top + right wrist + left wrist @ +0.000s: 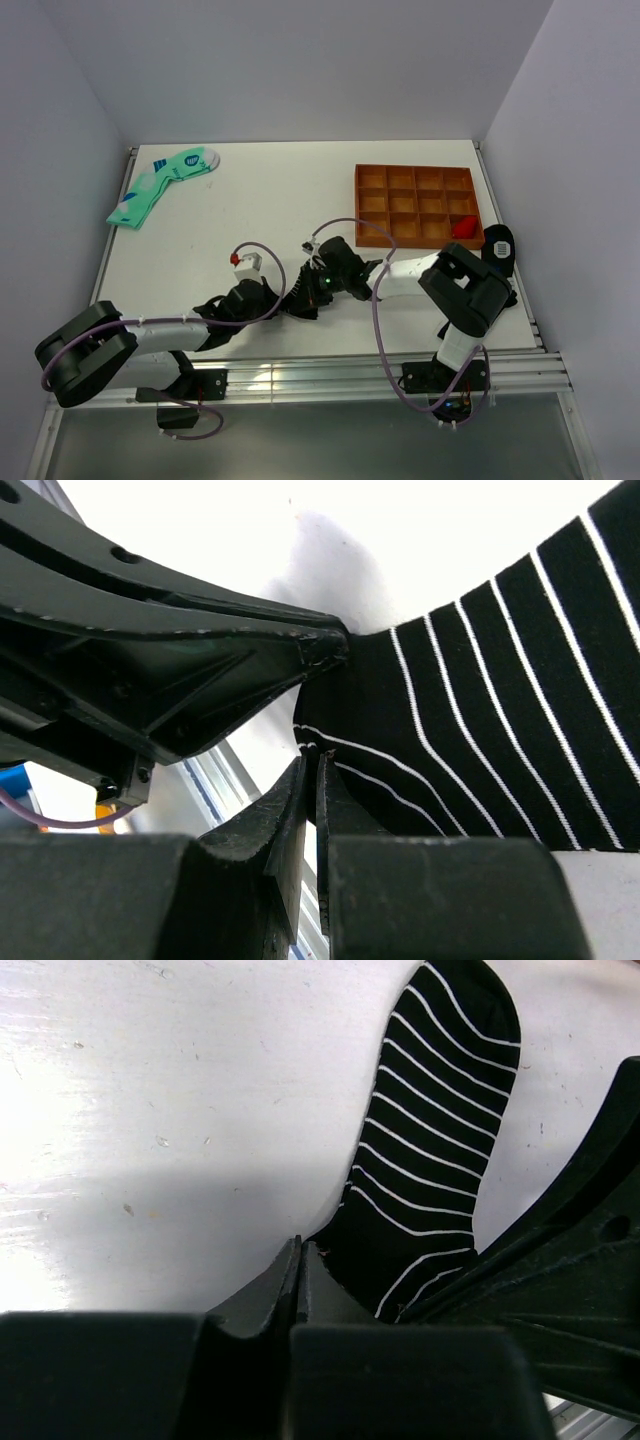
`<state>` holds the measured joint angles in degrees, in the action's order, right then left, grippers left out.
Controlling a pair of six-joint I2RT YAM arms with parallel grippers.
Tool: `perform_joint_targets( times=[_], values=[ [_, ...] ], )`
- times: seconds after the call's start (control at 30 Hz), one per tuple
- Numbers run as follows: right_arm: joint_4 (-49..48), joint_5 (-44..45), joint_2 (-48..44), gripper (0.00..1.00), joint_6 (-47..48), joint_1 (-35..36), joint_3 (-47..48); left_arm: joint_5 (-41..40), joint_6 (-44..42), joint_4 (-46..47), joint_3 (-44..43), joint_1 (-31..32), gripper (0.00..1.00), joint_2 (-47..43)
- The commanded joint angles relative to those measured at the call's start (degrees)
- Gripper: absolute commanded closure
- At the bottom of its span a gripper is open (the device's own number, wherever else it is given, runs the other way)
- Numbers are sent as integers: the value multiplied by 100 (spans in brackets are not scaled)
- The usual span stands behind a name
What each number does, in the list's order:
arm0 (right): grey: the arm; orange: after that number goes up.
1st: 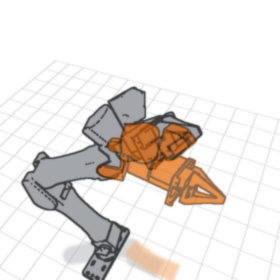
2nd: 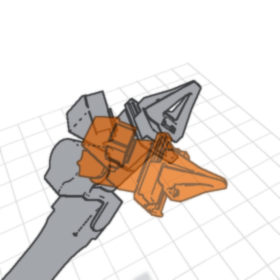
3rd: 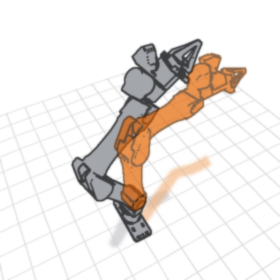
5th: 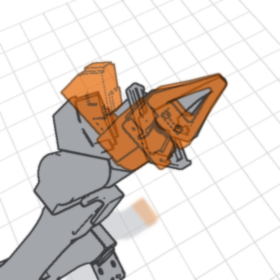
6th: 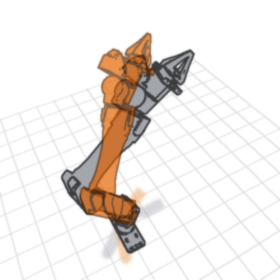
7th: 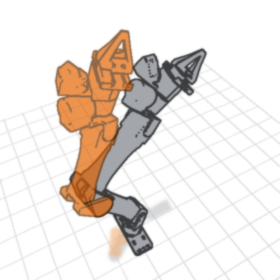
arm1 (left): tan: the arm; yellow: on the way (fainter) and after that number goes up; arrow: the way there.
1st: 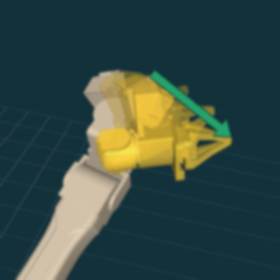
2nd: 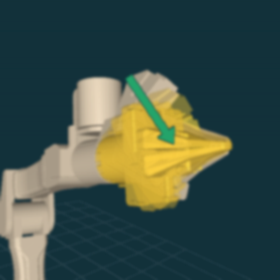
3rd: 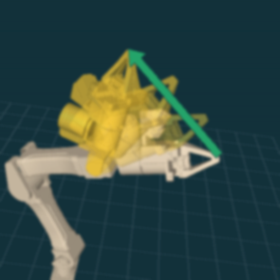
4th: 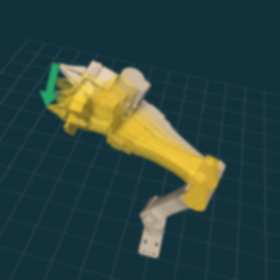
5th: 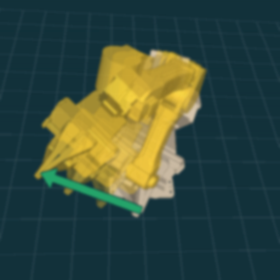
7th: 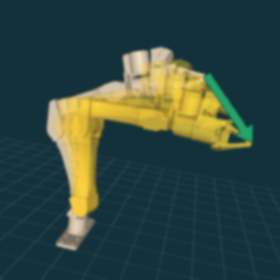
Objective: Roll the socks
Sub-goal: Roll the sock at the center of the board.
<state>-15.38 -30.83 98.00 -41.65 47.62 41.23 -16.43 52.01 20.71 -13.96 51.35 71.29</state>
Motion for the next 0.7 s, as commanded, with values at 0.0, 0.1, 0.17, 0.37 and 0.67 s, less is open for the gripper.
perform_joint_targets(
  times=[0.0, 0.1, 0.17, 0.37, 0.67],
  values=[
    [-62, 86, -246, 98, 122, 20, 34, -45, -24, -225, -134, 50, 98, -36],
    [-18, 121, -255, 98, 122, 11, 43, -54, 28, -278, -116, 50, 100, -97],
    [34, 191, -263, 98, 139, 20, 43, -63, 37, -322, -107, 50, 100, -150],
    [263, 411, -325, 98, 262, -24, 95, -1, -155, -673, -230, 50, 100, -361],
    [527, 367, -211, 98, 377, -112, 473, 227, -463, -990, -432, 59, 100, -458]
  ],
)
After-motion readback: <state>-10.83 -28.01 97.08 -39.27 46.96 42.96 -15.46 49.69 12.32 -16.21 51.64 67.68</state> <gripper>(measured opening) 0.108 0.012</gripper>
